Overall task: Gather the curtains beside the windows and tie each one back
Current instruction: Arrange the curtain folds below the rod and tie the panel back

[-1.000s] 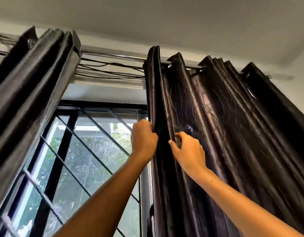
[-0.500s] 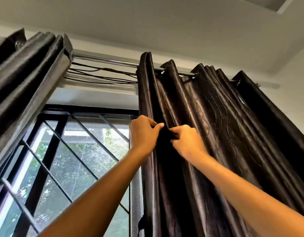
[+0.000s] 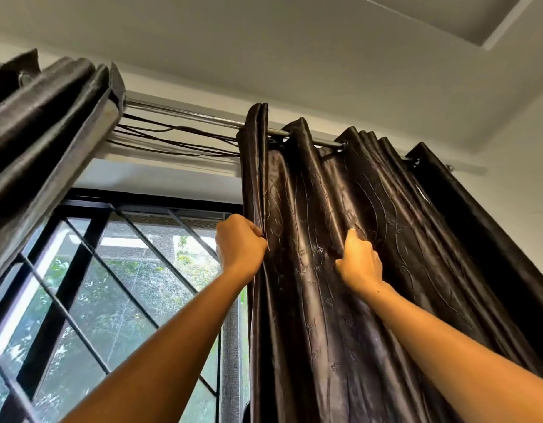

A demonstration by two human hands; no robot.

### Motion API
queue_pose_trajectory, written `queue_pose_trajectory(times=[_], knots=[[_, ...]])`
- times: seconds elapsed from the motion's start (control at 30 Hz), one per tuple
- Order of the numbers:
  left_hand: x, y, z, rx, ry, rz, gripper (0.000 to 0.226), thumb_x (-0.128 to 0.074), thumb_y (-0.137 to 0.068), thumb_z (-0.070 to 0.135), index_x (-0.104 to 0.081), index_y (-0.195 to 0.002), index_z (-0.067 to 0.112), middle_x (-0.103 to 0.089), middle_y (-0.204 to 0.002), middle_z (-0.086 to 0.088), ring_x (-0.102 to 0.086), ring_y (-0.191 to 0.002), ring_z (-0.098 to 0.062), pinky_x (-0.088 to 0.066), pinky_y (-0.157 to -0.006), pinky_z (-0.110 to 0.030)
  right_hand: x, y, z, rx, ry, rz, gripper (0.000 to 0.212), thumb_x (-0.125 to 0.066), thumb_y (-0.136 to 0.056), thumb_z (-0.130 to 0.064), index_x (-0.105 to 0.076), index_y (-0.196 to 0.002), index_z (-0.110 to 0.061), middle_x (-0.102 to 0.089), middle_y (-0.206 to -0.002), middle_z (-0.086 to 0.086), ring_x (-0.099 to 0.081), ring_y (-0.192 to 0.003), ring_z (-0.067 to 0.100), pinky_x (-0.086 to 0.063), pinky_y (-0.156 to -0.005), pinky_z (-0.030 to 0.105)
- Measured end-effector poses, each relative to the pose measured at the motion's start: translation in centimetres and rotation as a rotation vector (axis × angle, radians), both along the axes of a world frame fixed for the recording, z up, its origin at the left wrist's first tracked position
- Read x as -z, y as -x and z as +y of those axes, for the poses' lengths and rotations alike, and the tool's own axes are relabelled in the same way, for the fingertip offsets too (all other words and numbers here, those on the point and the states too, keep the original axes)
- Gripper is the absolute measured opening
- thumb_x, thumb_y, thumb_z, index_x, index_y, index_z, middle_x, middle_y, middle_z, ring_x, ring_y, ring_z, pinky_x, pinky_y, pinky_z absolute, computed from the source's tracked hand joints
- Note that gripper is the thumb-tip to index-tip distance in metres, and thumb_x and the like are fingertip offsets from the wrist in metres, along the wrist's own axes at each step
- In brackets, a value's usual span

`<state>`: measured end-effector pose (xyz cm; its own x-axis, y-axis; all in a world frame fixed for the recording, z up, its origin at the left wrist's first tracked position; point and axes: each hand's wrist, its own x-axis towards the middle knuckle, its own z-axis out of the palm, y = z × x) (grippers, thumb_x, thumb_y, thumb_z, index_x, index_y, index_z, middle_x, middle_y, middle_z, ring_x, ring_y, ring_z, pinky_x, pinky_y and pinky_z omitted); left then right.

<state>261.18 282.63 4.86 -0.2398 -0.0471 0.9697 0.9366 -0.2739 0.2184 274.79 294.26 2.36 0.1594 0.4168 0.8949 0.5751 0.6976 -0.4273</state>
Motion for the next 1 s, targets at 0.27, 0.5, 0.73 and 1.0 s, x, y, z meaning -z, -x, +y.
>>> queue_pose_trajectory(times=[0.27, 0.5, 0.73, 1.0], knots=[[-0.1, 4.1, -2.6, -0.046, 0.012, 0.002, 0.011, -0.073, -0.073, 0.000, -0.076, -0.083, 0.005, -0.073, -0.081, -0.014, -0.065, -0.073, -0.023, -0.044, -0.062, -0.026, -1.5, 5.9, -4.9, -0.177, -0.135, 0.043, 0.034, -0.059, -0.087, -0.002, -0.063, -0.119, -0.013, -0.065, -0.114, 0.012, -0.058, -0.111, 0.031, -0.048, -0.088, 0.038], [-1.9, 9.6, -10.6, -0.248, -0.081, -0.004, 0.013, -0.071, -0.072, 0.005, -0.076, -0.083, 0.003, -0.071, -0.083, -0.022, -0.067, -0.086, -0.033, -0.052, -0.073, -0.036, -4.2, 15.7, -16.2, -0.492, -0.305, -0.086, 0.026, -0.060, -0.081, -0.006, -0.072, -0.103, -0.010, -0.067, -0.110, 0.015, -0.058, -0.110, 0.033, -0.047, -0.086, 0.034], [-2.4, 10.8, -12.4, -0.210, -0.013, -0.005, 0.020, -0.080, -0.065, 0.007, -0.076, -0.085, 0.004, -0.071, -0.084, -0.022, -0.069, -0.085, -0.031, -0.056, -0.078, -0.038, -5.2, 14.4, -15.2, -0.466, -0.128, -0.208, 0.030, -0.061, -0.081, -0.006, -0.065, -0.110, -0.002, -0.065, -0.109, 0.021, -0.063, -0.100, 0.034, -0.055, -0.084, 0.043], [-1.5, 7.8, -5.0, -0.069, 0.055, 0.138, 0.028, -0.086, -0.062, 0.020, -0.072, -0.079, 0.002, -0.070, -0.077, -0.016, -0.067, -0.075, -0.026, -0.048, -0.061, -0.033, -4.9, 7.3, -9.0, -0.174, -0.081, 0.110, 0.031, -0.058, -0.089, -0.035, -0.062, -0.104, -0.008, -0.064, -0.116, 0.015, -0.060, -0.107, 0.036, -0.047, -0.087, 0.037]])
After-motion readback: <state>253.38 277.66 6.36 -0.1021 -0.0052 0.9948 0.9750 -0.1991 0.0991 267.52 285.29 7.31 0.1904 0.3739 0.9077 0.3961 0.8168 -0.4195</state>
